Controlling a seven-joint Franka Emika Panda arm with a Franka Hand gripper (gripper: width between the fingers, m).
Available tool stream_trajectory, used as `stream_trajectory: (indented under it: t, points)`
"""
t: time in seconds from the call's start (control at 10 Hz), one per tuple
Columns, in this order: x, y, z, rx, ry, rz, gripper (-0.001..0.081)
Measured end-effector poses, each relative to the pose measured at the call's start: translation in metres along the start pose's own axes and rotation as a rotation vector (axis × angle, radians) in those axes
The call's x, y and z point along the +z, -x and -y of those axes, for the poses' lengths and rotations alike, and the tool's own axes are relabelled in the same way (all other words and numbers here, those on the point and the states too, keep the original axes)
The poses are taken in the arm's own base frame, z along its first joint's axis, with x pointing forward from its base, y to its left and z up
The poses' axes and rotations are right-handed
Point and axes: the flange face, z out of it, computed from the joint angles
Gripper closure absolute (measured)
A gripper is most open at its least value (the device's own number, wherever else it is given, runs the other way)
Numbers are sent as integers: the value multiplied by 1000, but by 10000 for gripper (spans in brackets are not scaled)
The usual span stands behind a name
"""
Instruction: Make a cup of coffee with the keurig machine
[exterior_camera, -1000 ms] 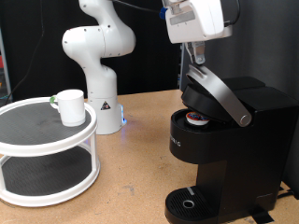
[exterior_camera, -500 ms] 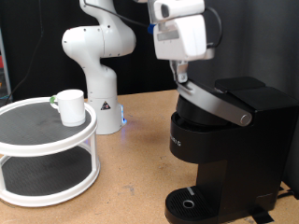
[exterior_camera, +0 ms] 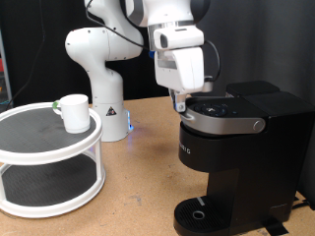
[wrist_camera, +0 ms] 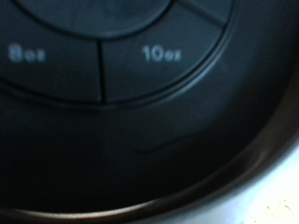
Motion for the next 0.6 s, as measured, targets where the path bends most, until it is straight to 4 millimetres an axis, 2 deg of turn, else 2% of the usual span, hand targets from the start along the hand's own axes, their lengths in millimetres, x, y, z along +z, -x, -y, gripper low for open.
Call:
stream_trajectory:
  t: [0.2,0.6]
  points:
    - [17,5,1,0,12,5,805]
    - [17,5,0,2,17,-1,805]
